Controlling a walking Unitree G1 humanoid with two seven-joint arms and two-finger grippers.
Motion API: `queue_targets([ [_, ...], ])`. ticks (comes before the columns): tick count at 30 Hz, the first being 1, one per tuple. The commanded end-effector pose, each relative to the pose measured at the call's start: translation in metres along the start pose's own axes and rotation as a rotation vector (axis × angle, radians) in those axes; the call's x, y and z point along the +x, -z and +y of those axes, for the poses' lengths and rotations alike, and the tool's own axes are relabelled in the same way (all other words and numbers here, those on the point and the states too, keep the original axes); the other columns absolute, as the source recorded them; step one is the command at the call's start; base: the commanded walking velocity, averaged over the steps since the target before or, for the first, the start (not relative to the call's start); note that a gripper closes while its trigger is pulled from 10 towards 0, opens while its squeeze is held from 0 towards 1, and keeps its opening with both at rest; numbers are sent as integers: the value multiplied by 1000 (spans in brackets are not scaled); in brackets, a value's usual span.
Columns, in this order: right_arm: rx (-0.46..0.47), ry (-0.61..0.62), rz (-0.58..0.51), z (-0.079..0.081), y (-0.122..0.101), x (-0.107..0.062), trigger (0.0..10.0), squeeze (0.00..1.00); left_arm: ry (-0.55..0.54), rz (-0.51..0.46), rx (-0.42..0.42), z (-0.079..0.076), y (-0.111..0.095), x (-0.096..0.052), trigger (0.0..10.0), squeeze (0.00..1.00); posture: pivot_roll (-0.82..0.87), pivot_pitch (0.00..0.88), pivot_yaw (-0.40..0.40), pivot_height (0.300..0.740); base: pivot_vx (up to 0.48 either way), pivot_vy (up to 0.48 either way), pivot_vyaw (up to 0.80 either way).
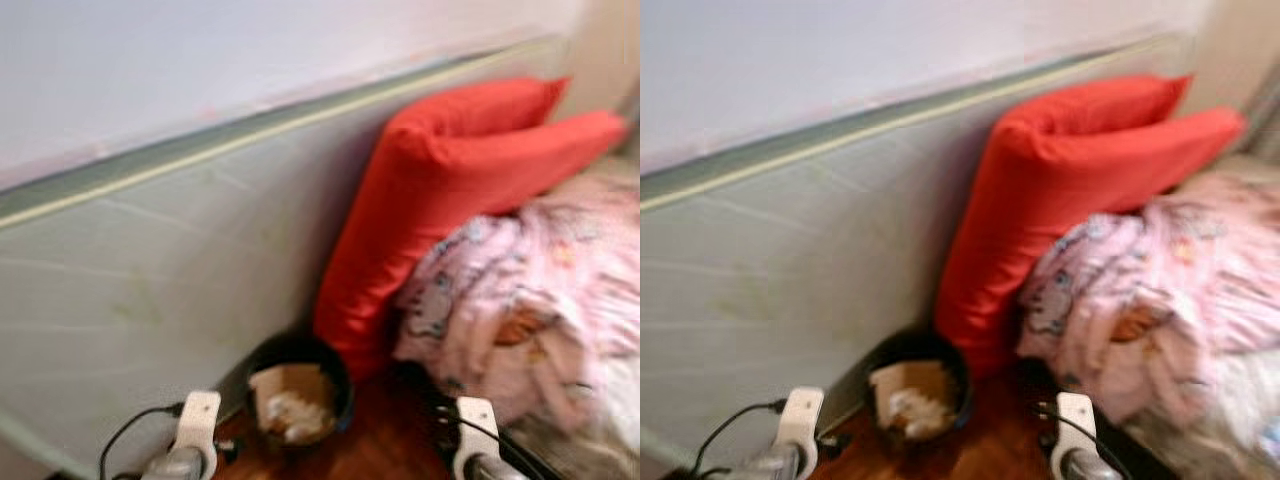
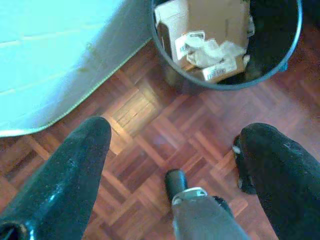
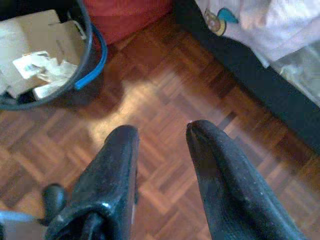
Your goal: Clean up the room
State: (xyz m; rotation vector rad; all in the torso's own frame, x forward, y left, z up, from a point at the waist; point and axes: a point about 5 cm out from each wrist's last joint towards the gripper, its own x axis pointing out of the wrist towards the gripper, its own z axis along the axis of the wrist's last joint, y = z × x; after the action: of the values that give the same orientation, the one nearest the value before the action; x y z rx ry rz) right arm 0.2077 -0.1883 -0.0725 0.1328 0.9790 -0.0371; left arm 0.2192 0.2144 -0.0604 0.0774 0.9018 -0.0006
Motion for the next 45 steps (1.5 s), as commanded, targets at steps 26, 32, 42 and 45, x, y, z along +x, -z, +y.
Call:
queue_targets([
  [26,42,30,-24,-4,0,-1,10000,0,5,2,21,-1,-1,0,10000,0,-35,0,-32,740,0,-20,-270],
  [32,40,30,-24,-4,0,-1,10000,0,3,2,20,-1,-1,0,10000,0,-36,0,-32,740,0,-350,0],
  [42,46,34,-31,-4,0,-1,10000,0,3,3,21,-1,-1,0,10000,0,-36,0,-35,740,0,-371,0],
  [45,44,36,-26,-4,0,-1,10000,0,3,3,22,-1,-1,0,10000,0,-37,0,-35,740,0,-368,0],
])
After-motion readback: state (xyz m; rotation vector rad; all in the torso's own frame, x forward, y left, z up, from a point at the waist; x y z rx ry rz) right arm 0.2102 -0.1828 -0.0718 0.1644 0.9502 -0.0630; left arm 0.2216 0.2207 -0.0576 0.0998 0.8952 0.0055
